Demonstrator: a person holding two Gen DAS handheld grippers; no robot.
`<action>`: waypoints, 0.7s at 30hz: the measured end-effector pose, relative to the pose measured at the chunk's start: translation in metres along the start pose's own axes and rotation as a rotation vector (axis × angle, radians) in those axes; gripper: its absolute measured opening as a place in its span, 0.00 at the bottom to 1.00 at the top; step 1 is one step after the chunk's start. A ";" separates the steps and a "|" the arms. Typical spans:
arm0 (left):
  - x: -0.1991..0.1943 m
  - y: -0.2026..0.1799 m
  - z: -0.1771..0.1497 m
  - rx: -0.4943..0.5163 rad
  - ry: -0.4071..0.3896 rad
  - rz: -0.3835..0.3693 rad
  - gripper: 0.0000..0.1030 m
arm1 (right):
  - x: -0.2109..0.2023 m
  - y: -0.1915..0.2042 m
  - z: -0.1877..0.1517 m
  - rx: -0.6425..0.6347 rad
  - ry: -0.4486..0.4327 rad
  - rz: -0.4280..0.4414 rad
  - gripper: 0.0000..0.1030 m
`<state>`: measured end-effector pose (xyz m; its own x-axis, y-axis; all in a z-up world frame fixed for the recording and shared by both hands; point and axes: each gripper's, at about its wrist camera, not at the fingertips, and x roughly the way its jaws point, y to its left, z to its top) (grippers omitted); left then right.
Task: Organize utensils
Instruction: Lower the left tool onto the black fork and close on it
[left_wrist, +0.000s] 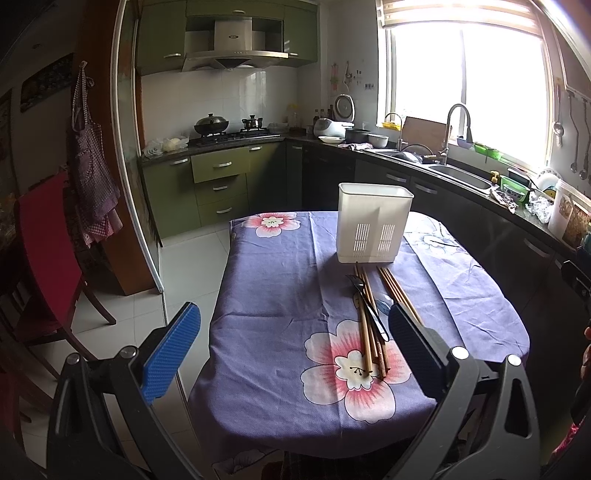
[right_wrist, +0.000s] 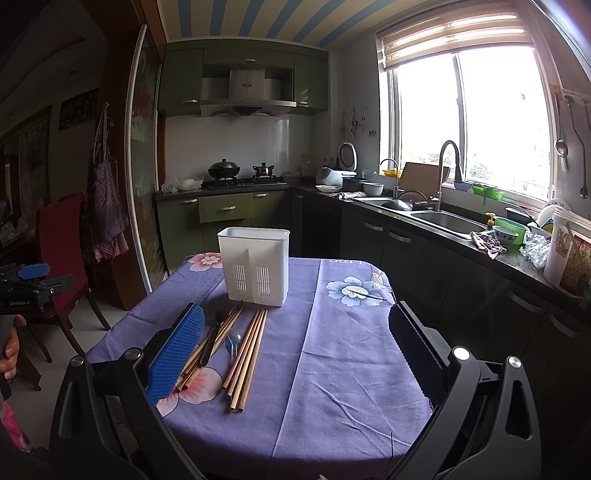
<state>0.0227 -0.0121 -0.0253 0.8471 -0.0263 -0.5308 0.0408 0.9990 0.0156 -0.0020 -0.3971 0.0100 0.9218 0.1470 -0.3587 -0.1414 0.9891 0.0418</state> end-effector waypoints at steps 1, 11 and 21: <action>0.000 0.000 0.000 0.001 0.001 0.000 0.94 | 0.001 0.000 0.000 0.000 0.002 0.000 0.96; 0.028 -0.003 0.002 0.002 0.078 -0.050 0.94 | 0.030 -0.009 0.000 -0.030 0.085 -0.007 0.96; 0.133 -0.032 0.018 0.027 0.322 -0.125 0.94 | 0.141 -0.031 0.002 -0.026 0.397 0.099 0.96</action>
<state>0.1432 -0.0479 -0.0812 0.6241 -0.1313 -0.7702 0.1514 0.9874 -0.0457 0.1334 -0.4066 -0.0398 0.6933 0.2203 -0.6861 -0.2359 0.9691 0.0728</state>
